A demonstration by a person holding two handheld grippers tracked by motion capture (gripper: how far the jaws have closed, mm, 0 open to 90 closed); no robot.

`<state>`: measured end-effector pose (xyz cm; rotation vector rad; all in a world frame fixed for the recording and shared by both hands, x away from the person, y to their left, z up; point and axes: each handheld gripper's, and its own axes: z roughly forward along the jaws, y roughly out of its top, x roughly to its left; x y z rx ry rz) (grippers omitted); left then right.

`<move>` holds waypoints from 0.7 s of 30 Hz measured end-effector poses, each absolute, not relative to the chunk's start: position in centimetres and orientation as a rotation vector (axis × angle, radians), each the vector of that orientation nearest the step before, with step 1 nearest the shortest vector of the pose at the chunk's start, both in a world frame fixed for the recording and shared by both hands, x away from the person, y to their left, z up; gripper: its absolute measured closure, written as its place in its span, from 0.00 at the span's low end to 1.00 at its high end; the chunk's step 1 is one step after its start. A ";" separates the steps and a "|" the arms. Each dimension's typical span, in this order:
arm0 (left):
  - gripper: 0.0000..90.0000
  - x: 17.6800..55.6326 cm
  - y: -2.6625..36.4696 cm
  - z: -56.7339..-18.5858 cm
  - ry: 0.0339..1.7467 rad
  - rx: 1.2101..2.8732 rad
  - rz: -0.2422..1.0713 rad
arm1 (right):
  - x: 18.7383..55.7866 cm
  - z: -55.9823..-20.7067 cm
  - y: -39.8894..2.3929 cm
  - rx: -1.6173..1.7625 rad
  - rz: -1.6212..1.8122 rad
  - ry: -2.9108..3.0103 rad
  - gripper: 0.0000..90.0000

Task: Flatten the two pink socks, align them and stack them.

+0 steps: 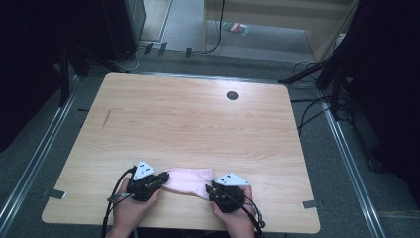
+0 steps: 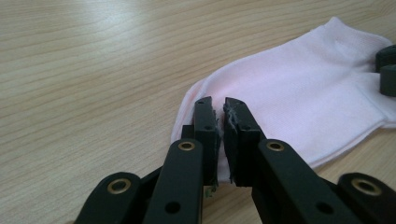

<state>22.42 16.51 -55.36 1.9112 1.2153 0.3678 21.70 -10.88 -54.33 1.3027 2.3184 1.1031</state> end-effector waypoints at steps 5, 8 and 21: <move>0.94 22.6 16.8 -55.4 1.229 1.896 0.353 | 22.9 -54.5 -10.9 1.251 1.081 2.299 0.82; 0.95 22.6 16.7 -55.4 1.228 1.903 0.363 | 23.5 -54.7 -10.9 1.231 1.082 2.283 0.84; 0.85 22.9 16.8 -55.4 1.218 1.876 0.334 | 24.9 -54.9 -11.6 1.268 1.223 2.300 0.65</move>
